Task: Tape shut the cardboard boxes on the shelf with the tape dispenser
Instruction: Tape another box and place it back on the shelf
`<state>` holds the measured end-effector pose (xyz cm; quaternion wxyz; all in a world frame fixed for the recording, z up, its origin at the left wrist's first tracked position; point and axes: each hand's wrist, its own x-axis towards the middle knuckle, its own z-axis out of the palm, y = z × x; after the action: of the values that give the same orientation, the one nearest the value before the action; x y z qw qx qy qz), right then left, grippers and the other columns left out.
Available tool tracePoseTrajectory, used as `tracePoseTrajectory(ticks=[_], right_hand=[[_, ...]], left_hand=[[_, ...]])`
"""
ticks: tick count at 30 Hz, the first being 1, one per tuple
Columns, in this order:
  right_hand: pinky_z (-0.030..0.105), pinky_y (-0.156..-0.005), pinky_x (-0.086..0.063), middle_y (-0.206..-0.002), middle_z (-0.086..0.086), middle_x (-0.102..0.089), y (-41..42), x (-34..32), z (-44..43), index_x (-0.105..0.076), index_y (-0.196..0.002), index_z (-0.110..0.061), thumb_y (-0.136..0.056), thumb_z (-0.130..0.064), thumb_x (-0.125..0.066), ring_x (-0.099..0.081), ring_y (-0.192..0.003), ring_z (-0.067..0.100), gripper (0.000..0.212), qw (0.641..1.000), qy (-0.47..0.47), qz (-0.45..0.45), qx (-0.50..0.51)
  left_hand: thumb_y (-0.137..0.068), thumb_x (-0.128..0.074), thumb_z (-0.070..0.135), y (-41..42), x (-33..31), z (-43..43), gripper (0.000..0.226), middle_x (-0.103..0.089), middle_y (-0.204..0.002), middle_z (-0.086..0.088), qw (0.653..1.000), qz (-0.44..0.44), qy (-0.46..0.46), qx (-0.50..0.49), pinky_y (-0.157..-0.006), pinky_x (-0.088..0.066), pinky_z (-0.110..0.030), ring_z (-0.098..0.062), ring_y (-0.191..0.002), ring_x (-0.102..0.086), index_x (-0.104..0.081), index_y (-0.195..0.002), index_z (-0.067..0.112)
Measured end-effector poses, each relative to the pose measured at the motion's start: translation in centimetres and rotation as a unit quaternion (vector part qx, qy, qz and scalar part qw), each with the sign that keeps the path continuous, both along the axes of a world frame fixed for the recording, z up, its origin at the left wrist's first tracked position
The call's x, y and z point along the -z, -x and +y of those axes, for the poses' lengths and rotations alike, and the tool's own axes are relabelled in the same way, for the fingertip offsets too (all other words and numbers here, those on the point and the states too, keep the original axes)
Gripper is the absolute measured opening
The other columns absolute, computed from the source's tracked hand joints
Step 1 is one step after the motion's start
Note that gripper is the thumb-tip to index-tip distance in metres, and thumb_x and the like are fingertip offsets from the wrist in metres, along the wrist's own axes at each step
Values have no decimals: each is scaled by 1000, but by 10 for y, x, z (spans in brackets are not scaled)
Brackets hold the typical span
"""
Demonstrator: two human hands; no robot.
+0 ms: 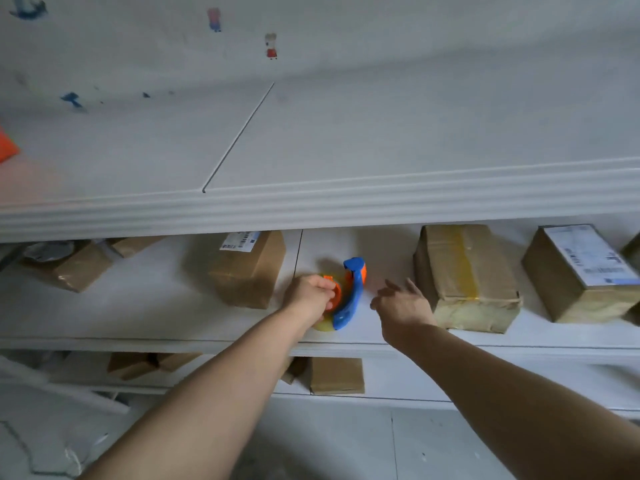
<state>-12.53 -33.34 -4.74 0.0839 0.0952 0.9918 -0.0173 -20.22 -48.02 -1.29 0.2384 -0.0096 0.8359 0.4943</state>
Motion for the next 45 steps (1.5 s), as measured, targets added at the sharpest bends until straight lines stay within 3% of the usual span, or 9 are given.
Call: tracePoseTrajectory(ticks=[3,9,15,19,23,28,32,39,45], right_hand=[[62,-112,12,-145,6,-42,-1,-1,14,-58,-125,-23,-88,-17,-55,-3,-149,25,38,991,-121,-44,-18],[63,-108,19,-137,8,-51,-11,-7,66,-62,-120,-26,-85,-15,-50,-20,-144,25,38,986,-126,-77,81],[62,-114,3,-133,3,-50,11,-10,42,-53,-125,-20,-85,-8,-44,-19,-145,21,43,999,-15,-26,20],[46,-116,-21,-145,1,-38,27,-3,9,-36,-143,-22,-85,-8,-48,-30,-139,21,61,994,104,3,-19],[36,-102,-37,-137,2,-44,45,-4,-24,-48,-133,-24,-83,-8,-53,-42,-127,24,53,990,129,29,-54],[31,-89,-42,-123,1,-51,62,-17,-65,-58,-118,-23,-80,-6,-50,-52,-116,25,42,988,134,21,-73],[33,-102,-43,-144,-2,-43,79,-19,-90,-44,-140,-27,-82,-7,-53,-46,-130,22,62,981,186,8,-47],[29,-104,-38,-145,10,-46,112,-19,-131,-34,-147,-18,-93,-14,-49,-44,-131,27,56,952,305,20,32],[23,-88,-40,-145,8,-46,142,-4,-145,-32,-149,-18,-97,-26,-48,-50,-124,27,55,852,482,40,200]], left_hand=[[-94,-50,2,-2,7,27,19,-62,-82,-4,1000,-9,3,5,-60,-46,-25,-13,-65,-55,-61,-93,16],[-93,-51,11,-3,15,58,23,-68,-92,-5,999,13,18,28,-76,-51,-33,-21,-78,-63,-63,-82,28],[-91,-54,4,-1,22,43,27,-65,-86,-3,996,78,45,8,-85,-55,-41,-27,-82,-64,-60,-77,26],[-90,-54,7,11,13,8,31,-65,-86,6,978,183,95,-16,-87,-54,-37,-21,-91,-66,-58,-74,34],[-88,-53,8,22,-3,-37,23,-69,-101,4,965,212,152,-28,-90,-52,-33,-18,-99,-64,-67,-95,24],[-87,-55,8,37,-4,-88,23,-70,-107,3,959,199,193,-60,-90,-48,-25,-18,-103,-62,-68,-101,21],[-87,-55,9,51,-4,-116,22,-68,-111,-1,958,197,198,-71,-93,-48,-26,-21,-108,-61,-67,-104,18],[-90,-54,17,88,-9,-152,38,-49,-136,-3,942,220,221,-122,-94,-42,-30,-25,-120,-52,-51,-128,18],[-94,-54,29,125,14,-159,58,-46,-145,-4,977,116,171,-59,-106,-38,-29,-23,-129,-48,-33,-146,16]])
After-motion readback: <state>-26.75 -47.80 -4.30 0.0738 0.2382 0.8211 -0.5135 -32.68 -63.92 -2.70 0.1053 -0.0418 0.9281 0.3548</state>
